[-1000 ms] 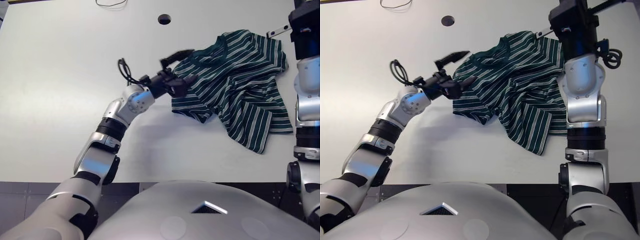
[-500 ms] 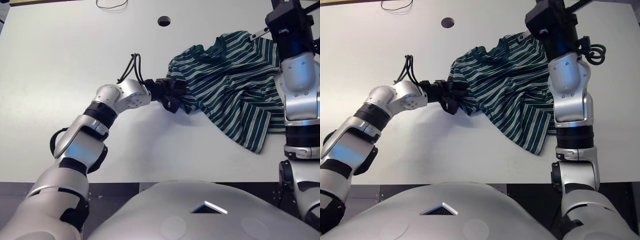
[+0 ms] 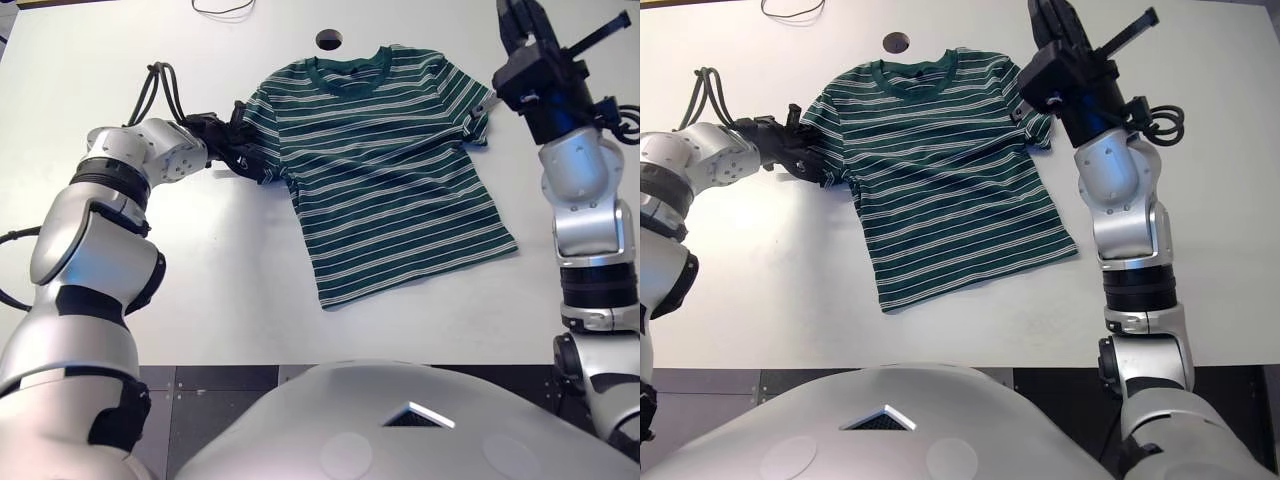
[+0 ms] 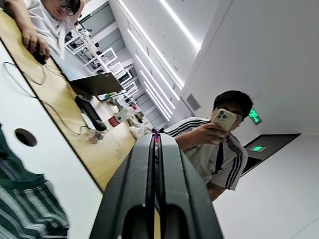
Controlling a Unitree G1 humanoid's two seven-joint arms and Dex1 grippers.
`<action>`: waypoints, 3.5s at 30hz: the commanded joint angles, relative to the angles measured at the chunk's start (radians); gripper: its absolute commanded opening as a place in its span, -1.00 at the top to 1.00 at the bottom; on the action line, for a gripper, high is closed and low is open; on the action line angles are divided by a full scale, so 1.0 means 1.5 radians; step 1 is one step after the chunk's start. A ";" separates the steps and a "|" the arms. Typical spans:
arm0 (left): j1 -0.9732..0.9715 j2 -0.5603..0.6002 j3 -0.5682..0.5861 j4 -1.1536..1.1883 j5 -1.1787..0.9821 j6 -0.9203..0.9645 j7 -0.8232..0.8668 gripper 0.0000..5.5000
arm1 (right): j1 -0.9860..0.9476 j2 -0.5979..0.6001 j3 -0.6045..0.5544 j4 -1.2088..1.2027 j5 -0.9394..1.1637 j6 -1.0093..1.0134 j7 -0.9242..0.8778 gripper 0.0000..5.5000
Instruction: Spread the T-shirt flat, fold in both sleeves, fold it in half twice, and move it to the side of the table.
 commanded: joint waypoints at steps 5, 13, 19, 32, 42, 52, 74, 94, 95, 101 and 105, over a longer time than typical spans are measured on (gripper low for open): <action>0.004 0.076 0.118 -0.129 -0.113 -0.091 0.166 0.96 | 0.042 -0.014 -0.004 -0.029 -0.003 0.006 0.030 0.96; 0.394 0.085 0.085 -0.721 -0.293 -0.101 -0.050 0.96 | -0.026 -0.023 -0.013 0.052 0.002 0.001 0.037 0.96; 0.444 0.055 0.045 -0.721 -0.237 -0.069 -0.192 0.96 | -0.090 -0.022 -0.001 0.109 -0.010 -0.012 0.034 0.96; 0.720 0.302 0.094 -0.879 -0.299 -0.057 -0.354 0.96 | -0.084 -0.055 0.038 0.089 -0.058 -0.022 0.083 0.96; 0.735 0.277 0.262 -0.918 -0.297 -0.007 -0.273 0.96 | -0.113 -0.046 0.053 0.194 -0.081 -0.043 0.052 0.96; 0.815 0.238 0.374 -1.070 -0.429 0.011 -0.276 0.96 | -0.147 -0.027 0.107 0.288 -0.110 -0.090 0.052 0.43; 0.623 -0.089 0.591 -0.922 -0.637 0.215 -0.133 0.96 | -0.361 0.182 0.288 0.893 -0.199 -0.099 -0.014 0.19; 0.730 0.166 0.611 -0.729 -0.319 0.144 -0.067 0.71 | -0.048 0.035 -0.018 0.150 0.184 -0.133 0.018 -0.08; 0.748 0.172 0.602 -0.741 -0.315 0.138 -0.082 0.65 | -0.034 0.030 -0.021 0.129 0.174 -0.117 0.022 -0.14; 0.788 0.265 0.538 -0.711 -0.259 0.082 -0.182 0.25 | -0.016 0.024 -0.028 0.100 0.129 -0.073 0.022 -0.45; 0.716 0.307 0.486 -0.642 -0.233 0.038 -0.223 0.07 | -0.021 0.035 -0.011 0.111 0.098 -0.080 0.022 -0.45</action>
